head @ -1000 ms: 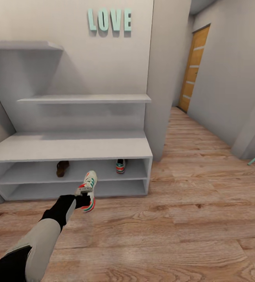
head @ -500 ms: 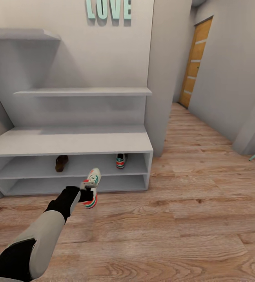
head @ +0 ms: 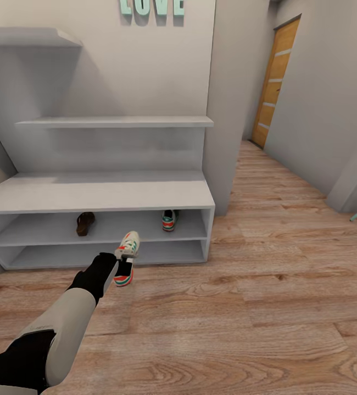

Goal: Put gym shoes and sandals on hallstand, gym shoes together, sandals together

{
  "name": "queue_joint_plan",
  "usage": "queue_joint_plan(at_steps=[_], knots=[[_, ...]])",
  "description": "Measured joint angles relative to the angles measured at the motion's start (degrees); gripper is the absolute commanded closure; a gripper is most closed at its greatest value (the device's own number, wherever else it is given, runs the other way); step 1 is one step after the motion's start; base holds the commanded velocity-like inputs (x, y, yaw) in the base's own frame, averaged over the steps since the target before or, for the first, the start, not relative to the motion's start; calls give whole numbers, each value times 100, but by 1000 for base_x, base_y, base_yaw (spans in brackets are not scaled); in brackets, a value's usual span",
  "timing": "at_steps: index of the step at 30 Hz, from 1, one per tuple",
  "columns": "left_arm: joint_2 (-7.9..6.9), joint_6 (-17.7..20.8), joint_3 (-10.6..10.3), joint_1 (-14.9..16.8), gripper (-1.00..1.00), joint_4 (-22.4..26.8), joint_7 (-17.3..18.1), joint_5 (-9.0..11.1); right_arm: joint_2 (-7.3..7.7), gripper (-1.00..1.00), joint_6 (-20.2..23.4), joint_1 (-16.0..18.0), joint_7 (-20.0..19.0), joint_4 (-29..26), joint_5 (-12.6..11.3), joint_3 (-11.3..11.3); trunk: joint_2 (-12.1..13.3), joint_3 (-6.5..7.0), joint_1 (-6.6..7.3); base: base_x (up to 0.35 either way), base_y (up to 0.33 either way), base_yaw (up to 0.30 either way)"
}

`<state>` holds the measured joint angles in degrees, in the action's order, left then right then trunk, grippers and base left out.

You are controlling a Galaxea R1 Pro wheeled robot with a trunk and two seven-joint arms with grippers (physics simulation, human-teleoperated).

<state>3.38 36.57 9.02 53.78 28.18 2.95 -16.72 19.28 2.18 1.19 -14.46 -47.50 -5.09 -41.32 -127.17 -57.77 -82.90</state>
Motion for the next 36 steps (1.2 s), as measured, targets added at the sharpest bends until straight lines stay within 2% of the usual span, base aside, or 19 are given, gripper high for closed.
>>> queue_joint_plan(at_steps=[9, 11, 12, 15, 21, 31, 36], knots=[[74, -78, 22, -27, 100, 11, -13, 13, -19, 100, -11, -7, 0, 19, 48, -1, 0, -2, 0, 0, 0, 0], [85, -202, 27, -47, 100, 8, -16, 14, -24, 100, -11, -8, 1, 22, 124, 1, 0, -2, 0, 117, 0, 0], [90, -409, 38, -88, 100, 3, -18, 16, -27, 100, -12, -8, 1, 24, 189, -3, 0, -2, 2, 233, 0, 0], [87, -627, 53, -113, 100, -18, -19, 14, -27, 100, -12, -9, 1, 24, 213, -17, 0, -1, 3, 290, 0, 0], [83, -830, 62, -124, 100, -55, -19, 20, -28, 100, -12, -9, 1, 24, 223, -15, 0, -1, 4, 326, 0, 0], [92, -851, 63, -125, 100, -69, -19, 21, -28, 100, -12, -10, 1, 22, 225, -15, 0, -1, 3, 325, -91, 0], [93, -851, 56, -126, 100, -83, -19, 20, -28, 100, -1, -9, 1, 18, 223, -9, 0, -2, 1, 135, -44, 0]])
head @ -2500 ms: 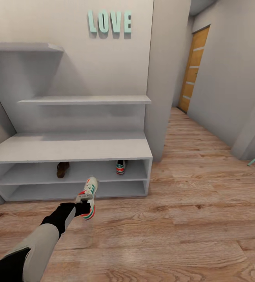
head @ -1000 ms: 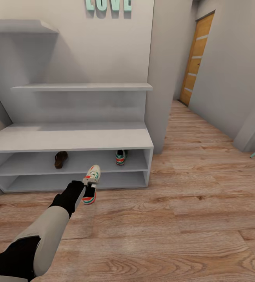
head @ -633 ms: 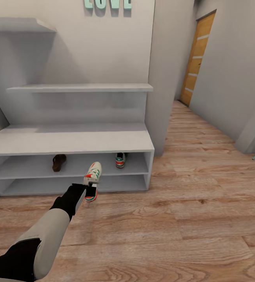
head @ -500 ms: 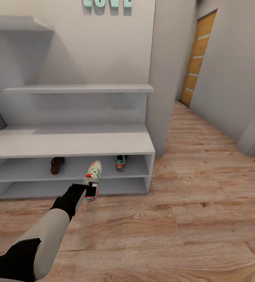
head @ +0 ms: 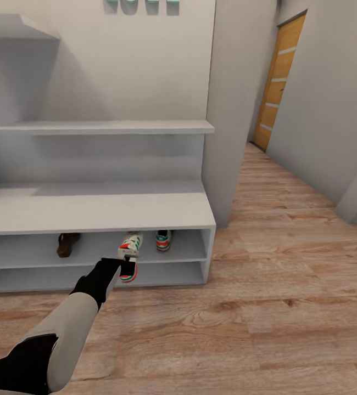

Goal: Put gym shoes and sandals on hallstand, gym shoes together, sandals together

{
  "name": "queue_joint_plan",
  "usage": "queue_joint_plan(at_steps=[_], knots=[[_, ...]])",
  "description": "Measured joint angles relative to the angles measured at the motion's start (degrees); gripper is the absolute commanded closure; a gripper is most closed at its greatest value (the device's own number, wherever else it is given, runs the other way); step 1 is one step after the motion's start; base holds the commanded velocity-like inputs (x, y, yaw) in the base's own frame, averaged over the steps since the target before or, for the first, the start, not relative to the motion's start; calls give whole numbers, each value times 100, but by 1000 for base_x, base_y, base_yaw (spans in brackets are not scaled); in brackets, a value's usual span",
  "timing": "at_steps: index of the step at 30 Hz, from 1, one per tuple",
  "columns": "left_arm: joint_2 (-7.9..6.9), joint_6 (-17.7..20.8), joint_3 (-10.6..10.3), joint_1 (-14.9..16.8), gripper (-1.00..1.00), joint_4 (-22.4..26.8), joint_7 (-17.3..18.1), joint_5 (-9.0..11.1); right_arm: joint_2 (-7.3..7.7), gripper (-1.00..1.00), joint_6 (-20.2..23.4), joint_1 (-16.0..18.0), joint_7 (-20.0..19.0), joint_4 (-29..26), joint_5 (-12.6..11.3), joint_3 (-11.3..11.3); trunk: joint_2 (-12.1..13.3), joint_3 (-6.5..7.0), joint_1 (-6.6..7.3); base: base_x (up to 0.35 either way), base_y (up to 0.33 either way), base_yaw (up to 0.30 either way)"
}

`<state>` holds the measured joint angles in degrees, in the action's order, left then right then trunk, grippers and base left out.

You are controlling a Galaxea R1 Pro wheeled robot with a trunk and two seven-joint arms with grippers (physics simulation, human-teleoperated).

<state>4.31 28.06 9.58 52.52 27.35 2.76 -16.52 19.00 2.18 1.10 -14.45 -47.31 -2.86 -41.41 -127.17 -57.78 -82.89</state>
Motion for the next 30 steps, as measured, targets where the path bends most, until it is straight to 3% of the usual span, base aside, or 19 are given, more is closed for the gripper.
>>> queue_joint_plan(at_steps=[8, 18, 30], knots=[[0, 8, -4, 2, 100, 68, 72, 6, 0, 100, 13, 0, 8, -17, 0, -4, 0, 0, -1, 11, -3, 0], [-17, 3, -1, 1, 100, 71, 78, 5, 0, 100, 13, 0, 9, -17, 2, -5, -399, -220, -220, 0, 0, 0], [-22, -25, -11, 2, 100, 42, 25, -1, 0, 100, 13, 1, 9, -20, 0, -6, -401, -267, -218, 85, 0, 0]])
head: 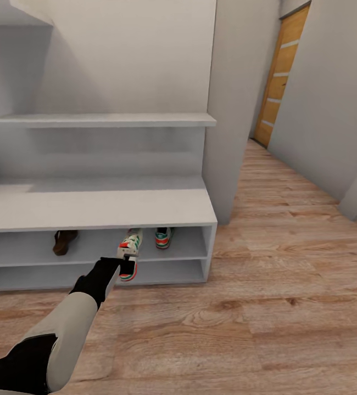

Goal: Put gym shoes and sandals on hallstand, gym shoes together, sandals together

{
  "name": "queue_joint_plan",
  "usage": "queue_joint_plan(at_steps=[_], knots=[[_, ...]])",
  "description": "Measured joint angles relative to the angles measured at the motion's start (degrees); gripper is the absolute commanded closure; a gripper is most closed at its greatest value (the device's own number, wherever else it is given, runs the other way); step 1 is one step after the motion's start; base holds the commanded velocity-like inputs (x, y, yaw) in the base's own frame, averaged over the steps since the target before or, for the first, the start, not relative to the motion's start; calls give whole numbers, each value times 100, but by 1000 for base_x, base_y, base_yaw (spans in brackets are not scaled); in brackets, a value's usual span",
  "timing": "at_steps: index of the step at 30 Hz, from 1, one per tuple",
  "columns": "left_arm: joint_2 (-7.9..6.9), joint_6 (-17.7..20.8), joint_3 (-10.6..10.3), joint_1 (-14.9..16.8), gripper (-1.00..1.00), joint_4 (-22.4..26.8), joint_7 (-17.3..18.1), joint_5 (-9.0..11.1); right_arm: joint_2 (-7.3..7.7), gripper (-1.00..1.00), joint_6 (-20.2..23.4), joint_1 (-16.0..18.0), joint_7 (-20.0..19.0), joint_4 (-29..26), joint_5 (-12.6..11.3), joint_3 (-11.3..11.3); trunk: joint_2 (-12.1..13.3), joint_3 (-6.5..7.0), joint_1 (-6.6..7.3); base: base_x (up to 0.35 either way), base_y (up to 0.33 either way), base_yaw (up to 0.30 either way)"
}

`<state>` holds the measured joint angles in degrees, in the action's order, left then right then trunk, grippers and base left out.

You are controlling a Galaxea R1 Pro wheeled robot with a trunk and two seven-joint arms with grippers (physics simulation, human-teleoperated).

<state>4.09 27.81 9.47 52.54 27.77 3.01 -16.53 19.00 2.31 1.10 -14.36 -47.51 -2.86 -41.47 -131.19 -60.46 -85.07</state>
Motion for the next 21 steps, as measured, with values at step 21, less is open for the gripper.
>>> queue_joint_plan(at_steps=[21], knots=[[-4, -32, -9, 0, 100, -38, -3, 3, -2, 100, 0, 0, 0, 0, 0, -8, 0, 0, -2, 162, 0, 0]])
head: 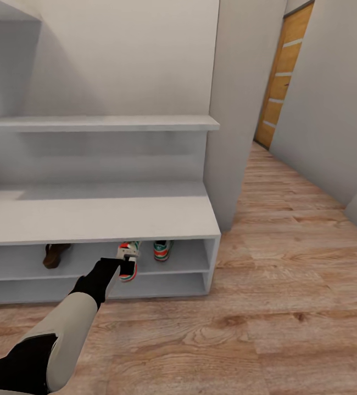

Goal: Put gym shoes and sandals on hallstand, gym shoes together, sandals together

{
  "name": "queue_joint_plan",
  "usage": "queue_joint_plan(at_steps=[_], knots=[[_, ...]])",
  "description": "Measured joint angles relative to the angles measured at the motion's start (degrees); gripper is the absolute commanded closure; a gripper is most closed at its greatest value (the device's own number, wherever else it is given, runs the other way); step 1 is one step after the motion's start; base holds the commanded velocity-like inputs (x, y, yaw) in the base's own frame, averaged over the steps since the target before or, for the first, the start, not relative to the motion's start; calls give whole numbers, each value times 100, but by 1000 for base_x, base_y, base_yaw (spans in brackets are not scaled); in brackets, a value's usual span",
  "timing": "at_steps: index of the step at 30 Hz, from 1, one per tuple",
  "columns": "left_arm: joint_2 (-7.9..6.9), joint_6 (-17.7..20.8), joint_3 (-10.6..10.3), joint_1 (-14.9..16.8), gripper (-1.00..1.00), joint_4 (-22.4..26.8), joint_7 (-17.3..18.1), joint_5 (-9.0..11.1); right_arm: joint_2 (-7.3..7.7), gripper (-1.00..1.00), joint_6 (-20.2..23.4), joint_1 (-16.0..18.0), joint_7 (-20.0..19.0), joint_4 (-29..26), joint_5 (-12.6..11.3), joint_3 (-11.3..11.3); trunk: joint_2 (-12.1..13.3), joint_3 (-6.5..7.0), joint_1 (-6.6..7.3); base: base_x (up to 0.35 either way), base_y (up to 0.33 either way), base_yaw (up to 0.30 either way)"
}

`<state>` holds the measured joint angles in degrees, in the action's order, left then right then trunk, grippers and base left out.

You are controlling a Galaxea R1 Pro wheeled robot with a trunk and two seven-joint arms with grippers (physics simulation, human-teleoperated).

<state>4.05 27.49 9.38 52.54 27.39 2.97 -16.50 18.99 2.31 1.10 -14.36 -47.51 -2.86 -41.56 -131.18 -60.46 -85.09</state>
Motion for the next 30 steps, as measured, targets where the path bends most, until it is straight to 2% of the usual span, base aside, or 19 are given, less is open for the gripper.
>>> queue_joint_plan(at_steps=[6, 15, 26, 30], knots=[[8, -228, -6, 0, 100, -22, -5, 0, 0, 100, 0, 0, 0, 0, 0, 0, 0, 0, -1, 7, 0, 0], [9, -242, 0, -1, 100, -24, -6, -1, 0, 100, 0, 0, 0, 1, 2, 1, -359, -199, -198, 0, 0, 0], [15, -249, 0, 0, 100, -32, -5, 8, 2, 100, 0, 0, 0, 0, 0, -5, -361, -253, -198, 3, 0, 0], [17, -282, 0, 0, 100, -34, -6, 3, -1, 100, 0, 0, 0, 0, 0, -8, -361, -254, -196, 218, 0, 0]])
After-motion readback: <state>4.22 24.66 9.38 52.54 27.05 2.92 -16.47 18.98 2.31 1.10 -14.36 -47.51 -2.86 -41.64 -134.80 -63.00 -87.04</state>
